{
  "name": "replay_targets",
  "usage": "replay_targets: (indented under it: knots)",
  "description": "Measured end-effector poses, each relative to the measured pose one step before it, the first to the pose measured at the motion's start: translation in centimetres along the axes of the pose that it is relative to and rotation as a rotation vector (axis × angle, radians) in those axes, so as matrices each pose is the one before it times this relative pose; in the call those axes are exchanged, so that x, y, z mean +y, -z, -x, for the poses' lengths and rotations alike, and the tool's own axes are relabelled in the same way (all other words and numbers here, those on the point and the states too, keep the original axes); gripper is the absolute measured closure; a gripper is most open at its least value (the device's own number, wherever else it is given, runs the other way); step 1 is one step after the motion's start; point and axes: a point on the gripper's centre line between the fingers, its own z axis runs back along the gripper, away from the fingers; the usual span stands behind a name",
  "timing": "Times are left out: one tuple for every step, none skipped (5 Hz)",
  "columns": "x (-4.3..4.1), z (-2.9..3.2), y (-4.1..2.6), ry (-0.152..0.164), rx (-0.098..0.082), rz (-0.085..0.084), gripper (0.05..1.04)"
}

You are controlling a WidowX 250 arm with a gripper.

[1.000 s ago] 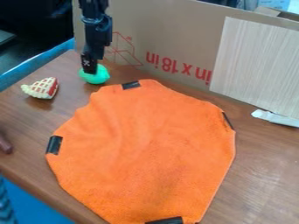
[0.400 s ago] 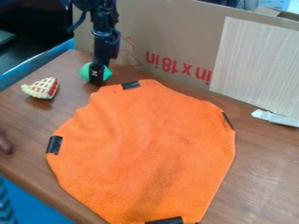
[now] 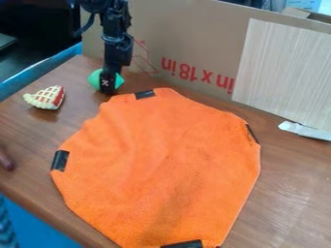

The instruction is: Put the green object on the bottom of the cloth

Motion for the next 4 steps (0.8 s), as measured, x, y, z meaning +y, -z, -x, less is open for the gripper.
replay_targets:
  knots:
    - [-0.794,-0.285,-0.855,-0.0085,-0.0291,0.0088,0.207]
    - [-1.223,-0.064,-2.438,-0.0092,-0.0425,-0.0138,0.207]
    - [-2.808,0.202,-2.539,-0.0152,-0.0005,-0.0363,0.207]
    - [-3.574,-1.274,-1.915,-0.0053,-0.0036,-0.0398,0.207]
